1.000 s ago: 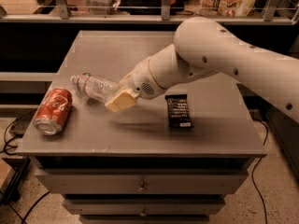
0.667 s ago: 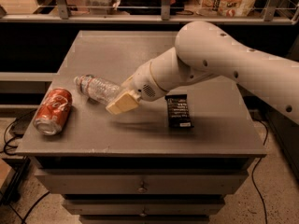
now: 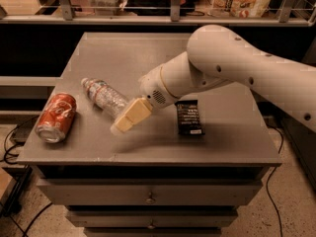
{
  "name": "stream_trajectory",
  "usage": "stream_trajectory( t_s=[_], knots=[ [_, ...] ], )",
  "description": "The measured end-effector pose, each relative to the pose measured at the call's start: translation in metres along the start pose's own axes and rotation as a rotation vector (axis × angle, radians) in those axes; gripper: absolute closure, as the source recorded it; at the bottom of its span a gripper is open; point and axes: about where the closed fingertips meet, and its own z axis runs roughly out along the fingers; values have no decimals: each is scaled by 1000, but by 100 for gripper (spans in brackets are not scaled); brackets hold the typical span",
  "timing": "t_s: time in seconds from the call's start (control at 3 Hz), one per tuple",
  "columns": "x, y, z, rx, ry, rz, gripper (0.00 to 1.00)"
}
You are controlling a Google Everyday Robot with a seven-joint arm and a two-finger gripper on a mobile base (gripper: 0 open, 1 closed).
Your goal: Move water bottle near coke can
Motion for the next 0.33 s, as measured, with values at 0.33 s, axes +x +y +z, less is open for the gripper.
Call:
stream_trajectory(
  t_s=[0.33],
  knots=[
    [0, 0, 0, 0, 0, 0, 0]
  ],
)
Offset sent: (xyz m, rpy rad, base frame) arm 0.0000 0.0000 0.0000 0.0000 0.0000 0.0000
